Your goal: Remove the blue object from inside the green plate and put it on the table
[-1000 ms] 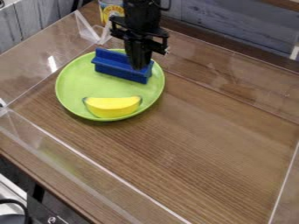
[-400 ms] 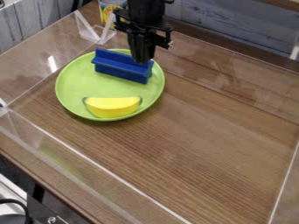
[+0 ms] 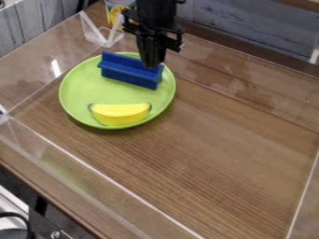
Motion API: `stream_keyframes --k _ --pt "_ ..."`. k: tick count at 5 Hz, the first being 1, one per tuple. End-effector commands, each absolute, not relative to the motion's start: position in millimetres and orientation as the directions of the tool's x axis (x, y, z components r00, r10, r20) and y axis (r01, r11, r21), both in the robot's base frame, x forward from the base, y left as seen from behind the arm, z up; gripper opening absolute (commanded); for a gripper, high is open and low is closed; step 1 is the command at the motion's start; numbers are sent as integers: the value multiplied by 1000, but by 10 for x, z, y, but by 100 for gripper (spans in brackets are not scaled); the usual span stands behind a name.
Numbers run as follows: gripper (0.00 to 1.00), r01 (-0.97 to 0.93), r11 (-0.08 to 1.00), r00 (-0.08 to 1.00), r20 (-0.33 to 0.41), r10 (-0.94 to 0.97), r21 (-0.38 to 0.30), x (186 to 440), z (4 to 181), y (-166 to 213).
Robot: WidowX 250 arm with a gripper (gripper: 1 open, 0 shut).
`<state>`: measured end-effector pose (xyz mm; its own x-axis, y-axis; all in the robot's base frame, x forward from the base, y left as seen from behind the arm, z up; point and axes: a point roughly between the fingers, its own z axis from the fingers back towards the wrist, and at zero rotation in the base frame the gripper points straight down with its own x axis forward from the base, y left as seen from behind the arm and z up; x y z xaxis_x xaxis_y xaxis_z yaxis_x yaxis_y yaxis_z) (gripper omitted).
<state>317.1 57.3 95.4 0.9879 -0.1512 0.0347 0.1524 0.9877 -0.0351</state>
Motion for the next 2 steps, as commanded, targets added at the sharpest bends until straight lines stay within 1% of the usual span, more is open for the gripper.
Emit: stream_keyframes --k 1,2 --pt "0 171 985 975 144 -170 7 3269 1286 578" --pt "0 178 984 973 150 -177 9 3277 1287 588"
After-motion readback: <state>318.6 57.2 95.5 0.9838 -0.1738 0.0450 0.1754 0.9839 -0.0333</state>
